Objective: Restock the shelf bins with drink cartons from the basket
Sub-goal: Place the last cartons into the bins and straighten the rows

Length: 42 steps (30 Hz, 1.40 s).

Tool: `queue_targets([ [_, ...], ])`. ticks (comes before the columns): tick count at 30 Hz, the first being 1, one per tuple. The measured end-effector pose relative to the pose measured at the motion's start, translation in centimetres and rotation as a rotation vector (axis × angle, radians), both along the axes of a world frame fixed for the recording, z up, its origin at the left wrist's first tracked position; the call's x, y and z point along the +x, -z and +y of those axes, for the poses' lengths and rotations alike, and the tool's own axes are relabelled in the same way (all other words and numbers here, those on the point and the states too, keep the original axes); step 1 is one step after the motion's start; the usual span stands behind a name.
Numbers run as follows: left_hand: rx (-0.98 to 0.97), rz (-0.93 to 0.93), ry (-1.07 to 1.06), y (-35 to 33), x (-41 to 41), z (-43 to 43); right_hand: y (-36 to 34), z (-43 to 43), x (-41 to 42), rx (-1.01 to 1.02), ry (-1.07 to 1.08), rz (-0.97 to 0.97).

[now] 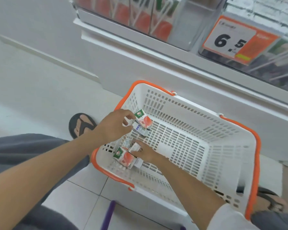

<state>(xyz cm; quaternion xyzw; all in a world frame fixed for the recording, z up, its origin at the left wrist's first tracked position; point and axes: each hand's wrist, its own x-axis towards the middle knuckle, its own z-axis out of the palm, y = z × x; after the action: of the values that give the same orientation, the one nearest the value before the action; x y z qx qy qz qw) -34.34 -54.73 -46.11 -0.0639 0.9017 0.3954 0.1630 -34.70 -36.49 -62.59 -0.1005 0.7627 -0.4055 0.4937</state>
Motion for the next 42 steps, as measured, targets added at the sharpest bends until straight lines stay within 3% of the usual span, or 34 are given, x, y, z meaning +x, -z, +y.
queue_targets([
  [8,0.023,-0.046,-0.023,1.3,-0.4,1.3,-2.2,2.4,-2.1,-0.059,0.123,0.127],
  [13,0.043,-0.141,0.106,3.3,0.0,2.9,-8.1,4.9,-4.8,-0.246,0.345,-0.164],
  [17,0.302,-0.229,0.025,4.1,-0.2,4.5,-11.1,6.3,-6.3,-0.420,0.428,-0.283],
  [20,0.399,-0.260,-0.084,4.1,-0.4,4.3,-9.3,6.8,-5.7,-0.190,0.382,-0.110],
  [23,0.401,-0.273,-0.178,4.2,-0.5,3.7,-5.2,5.4,-2.5,0.079,0.020,-0.041],
  [27,0.459,-0.328,-0.210,4.4,-0.2,3.4,-1.0,2.7,2.3,0.174,-0.266,0.026],
  [30,0.455,-0.348,-0.209,4.5,-0.2,3.2,-1.2,3.5,1.8,0.219,-0.161,0.082],
  [34,0.449,-0.323,-0.202,4.3,-0.9,3.3,-5.7,7.2,-3.1,0.116,0.110,0.101],
  [42,0.541,-0.369,-0.081,-0.1,-2.4,6.9,-19.5,10.0,-7.3,-0.041,0.201,0.221],
])
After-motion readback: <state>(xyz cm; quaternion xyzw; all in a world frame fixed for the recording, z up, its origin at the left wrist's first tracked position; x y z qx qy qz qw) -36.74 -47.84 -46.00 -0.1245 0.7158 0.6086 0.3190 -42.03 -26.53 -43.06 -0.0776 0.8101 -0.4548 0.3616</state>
